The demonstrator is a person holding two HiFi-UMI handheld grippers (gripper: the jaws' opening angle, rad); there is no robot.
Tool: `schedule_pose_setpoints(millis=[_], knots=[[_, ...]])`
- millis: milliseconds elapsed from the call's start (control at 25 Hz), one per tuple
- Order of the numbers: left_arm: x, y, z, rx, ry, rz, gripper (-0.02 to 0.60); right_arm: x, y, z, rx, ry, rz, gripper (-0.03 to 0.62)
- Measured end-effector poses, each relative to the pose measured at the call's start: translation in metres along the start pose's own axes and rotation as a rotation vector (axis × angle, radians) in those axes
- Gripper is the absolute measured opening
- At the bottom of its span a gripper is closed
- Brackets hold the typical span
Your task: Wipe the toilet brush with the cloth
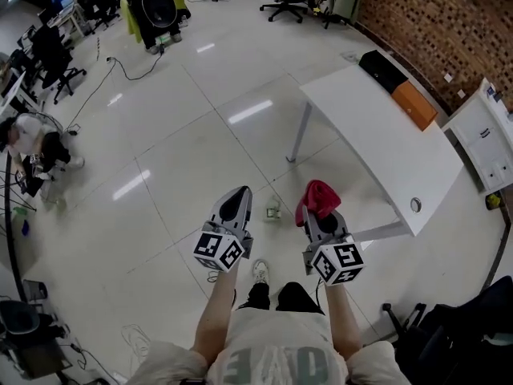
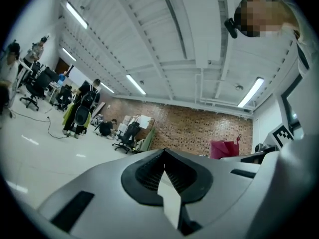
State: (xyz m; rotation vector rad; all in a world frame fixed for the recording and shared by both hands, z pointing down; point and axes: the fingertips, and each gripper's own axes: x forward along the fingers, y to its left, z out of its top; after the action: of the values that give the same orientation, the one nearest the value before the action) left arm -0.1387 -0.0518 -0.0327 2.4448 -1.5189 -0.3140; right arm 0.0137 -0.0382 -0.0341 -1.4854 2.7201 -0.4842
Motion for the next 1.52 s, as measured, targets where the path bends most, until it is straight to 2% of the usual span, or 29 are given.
schedule_pose_setpoints(millis=[200, 360, 520, 680, 800, 920, 1040, 1240, 1520], knots=[[-0.074, -0.05, 0.007, 0.036, -0.042, -0.002, 0.005, -0.074, 0.038, -0.007, 0.027, -0.05, 0.036, 0.031], [-0.148, -0.116, 0.0, 0.051, -0.084, -0.013, 0.005, -0.164, 0.071, -0.034, 0.003, -0.041, 0.097, 0.031], [-0.212, -0.187, -0.004, 0.07, -0.123, -0.016, 0.003, -0.256, 0.094, -0.039, -0.059, -0.072, 0.093, 0.031], [-0.282, -0.245, -0.01, 0.034, -0.124, -0.006, 0.005, -0.331, 0.124, -0.049, -0.029, -0.071, 0.092, 0.031], [-0.315, -0.275, -0.008, 0.056, -0.117, -0.001, 0.004, -0.371, 0.135, -0.051, -0.014, -0.076, 0.079, 0.031], [-0.337, -0.293, -0.013, 0.057, -0.103, 0.002, 0.005, -0.4, 0.136, -0.059, 0.033, -0.076, 0.041, 0.031], [-0.356, -0.308, -0.016, 0.059, -0.095, -0.006, 0.003, -0.422, 0.143, -0.069, 0.034, -0.056, 0.01, 0.031], [-0.373, -0.325, -0.008, 0.084, -0.105, -0.045, 0.004, -0.435, 0.162, -0.064, 0.023, -0.076, 0.022, 0.031], [-0.389, -0.322, -0.007, 0.088, -0.103, -0.054, 0.005, -0.442, 0.191, -0.066, 0.01, -0.088, 0.036, 0.031]])
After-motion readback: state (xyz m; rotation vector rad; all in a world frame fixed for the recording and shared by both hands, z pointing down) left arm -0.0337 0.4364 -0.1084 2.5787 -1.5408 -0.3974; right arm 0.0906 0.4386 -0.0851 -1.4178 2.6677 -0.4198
